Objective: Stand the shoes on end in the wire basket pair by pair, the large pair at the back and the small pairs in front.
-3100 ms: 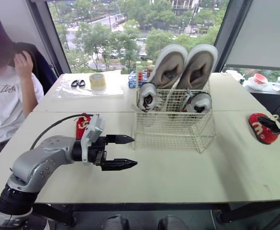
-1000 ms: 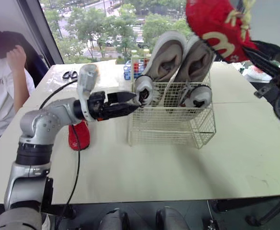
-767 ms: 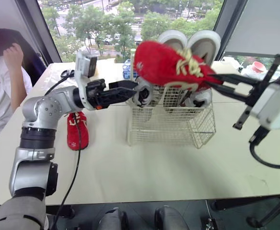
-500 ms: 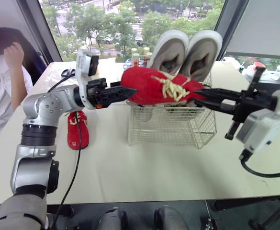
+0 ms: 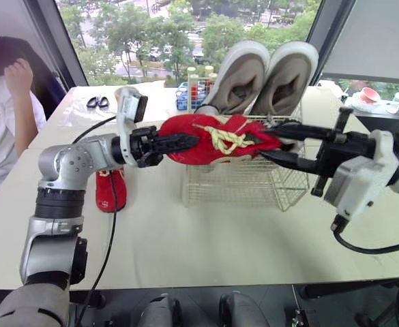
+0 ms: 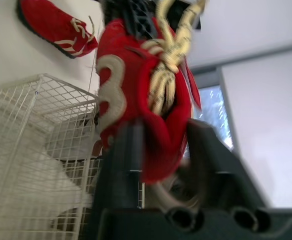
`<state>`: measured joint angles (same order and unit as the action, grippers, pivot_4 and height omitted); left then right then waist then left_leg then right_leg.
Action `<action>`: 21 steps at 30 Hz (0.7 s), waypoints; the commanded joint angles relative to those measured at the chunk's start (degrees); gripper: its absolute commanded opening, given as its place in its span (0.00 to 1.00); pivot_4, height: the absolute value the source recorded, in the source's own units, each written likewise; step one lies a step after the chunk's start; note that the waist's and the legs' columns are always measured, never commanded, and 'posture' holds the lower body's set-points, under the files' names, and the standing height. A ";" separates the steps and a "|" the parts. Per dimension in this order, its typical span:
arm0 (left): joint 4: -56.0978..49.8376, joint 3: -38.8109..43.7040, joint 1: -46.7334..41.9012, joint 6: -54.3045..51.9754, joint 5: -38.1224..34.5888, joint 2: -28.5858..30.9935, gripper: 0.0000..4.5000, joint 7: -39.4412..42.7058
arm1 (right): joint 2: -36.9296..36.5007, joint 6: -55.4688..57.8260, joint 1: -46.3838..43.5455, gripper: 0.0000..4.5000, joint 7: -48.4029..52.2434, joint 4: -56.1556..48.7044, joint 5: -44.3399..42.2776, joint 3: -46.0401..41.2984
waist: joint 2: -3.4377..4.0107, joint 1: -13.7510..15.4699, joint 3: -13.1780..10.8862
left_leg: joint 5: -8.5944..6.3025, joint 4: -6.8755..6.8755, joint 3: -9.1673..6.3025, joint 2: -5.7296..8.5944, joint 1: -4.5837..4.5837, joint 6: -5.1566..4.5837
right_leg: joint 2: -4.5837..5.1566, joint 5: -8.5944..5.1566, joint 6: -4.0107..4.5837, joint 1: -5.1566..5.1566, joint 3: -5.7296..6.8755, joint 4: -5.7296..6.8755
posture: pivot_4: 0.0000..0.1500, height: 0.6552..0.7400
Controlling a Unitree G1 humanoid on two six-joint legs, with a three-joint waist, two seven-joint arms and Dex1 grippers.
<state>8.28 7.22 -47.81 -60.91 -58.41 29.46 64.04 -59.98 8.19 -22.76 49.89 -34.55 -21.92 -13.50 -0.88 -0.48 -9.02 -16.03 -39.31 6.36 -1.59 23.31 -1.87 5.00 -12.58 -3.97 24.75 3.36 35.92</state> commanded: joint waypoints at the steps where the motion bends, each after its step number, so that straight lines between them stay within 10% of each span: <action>1: -4.77 6.25 2.20 -1.04 -5.89 -2.58 0.04 -6.12 | -2.64 27.28 2.93 0.82 -9.40 -2.88 -31.33 -10.07 | -0.02 0.16 -0.01 | 0.00 0.00 -0.04 0.01 0.04 0.00 | 0.08 0.00 0.01 0.01 0.03 -0.01 | 1.00 1.00; 3: -7.31 8.27 3.81 -1.43 -8.48 -4.57 0.04 -9.72 | -2.93 35.36 6.93 0.97 -14.53 0.15 -49.08 -16.38 | -0.08 0.37 -0.05 | 0.00 0.00 -0.14 0.01 0.06 0.00 | 0.17 0.01 0.05 -0.01 0.10 -0.01 | 1.00 1.00; 8: -11.58 10.54 6.55 -0.46 -13.20 -9.20 0.04 -17.19 | 4.47 37.82 13.23 0.97 -27.57 3.92 -71.91 -15.69 | -0.07 1.12 -0.09 | -0.01 0.07 -0.23 0.01 0.03 0.02 | 0.23 -0.09 0.28 -0.11 0.23 -0.15 | 1.00 1.00; 21: -14.70 8.13 10.05 2.66 -14.48 -16.25 0.04 -24.29 | 33.24 30.37 -8.97 0.97 -40.96 9.04 -67.59 5.39 | 0.07 1.21 -0.16 | 0.00 0.07 -0.20 0.01 0.17 -0.03 | -0.24 -0.02 0.27 -0.04 0.23 -0.24 | 1.00 1.00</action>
<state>-3.91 15.90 -37.66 -59.32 -71.94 13.37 39.74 -27.40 40.05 -29.94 8.77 -25.04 -89.65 -7.20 -0.81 0.72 -9.18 -16.04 -39.24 6.16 -1.58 23.48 -1.91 4.76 -12.58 -3.73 24.70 3.59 35.66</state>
